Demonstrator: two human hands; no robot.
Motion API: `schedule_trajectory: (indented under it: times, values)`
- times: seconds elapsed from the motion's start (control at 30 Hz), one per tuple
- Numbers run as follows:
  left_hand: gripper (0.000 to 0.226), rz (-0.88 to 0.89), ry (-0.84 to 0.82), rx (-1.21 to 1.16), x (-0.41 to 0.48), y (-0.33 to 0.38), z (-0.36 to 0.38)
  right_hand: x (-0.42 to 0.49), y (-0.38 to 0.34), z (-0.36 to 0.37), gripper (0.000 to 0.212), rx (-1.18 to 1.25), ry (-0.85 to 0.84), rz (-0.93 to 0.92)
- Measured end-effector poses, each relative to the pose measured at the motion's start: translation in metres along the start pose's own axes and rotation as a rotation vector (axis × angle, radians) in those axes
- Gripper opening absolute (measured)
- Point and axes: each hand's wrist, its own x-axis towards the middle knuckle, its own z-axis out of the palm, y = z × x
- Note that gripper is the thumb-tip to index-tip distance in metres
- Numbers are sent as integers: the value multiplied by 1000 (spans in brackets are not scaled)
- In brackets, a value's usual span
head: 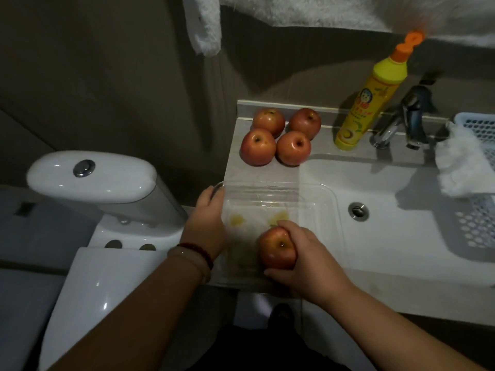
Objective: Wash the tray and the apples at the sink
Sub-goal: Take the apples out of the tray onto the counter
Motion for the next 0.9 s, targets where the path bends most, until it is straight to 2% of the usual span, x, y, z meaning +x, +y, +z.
schedule_trajectory:
  times: [0.23,0.43,0.6,0.73,0.9]
  values:
    - [52,13,-12,-29,-20,2,1,-21,-12,-21,91,137,259,35]
    - [57,-37,-37,-31,-21,-1,5,29,-35,-53,80,243,387,71]
    - [57,-42,-35,-46,-21,4,5,88,-40,-47,94,193,379,111]
    - [56,-34,-33,-68,-21,10,3,111,-38,-37,88,123,287,195]
    - [62,-4,-23,-45,-22,13,4,116,-36,-34,87,112,235,203]
